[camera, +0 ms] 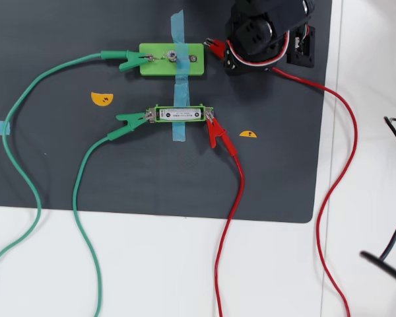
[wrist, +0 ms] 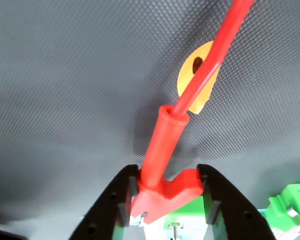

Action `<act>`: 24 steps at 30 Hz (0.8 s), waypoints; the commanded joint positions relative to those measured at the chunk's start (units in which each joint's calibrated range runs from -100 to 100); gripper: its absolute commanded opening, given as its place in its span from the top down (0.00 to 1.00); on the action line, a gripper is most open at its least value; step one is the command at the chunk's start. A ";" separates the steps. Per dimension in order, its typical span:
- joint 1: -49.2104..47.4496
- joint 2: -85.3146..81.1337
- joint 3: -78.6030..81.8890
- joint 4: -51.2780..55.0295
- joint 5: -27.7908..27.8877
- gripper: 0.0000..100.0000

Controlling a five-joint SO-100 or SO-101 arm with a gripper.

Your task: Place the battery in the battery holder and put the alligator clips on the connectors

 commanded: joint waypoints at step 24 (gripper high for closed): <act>-1.82 -4.21 -1.66 -0.15 4.22 0.99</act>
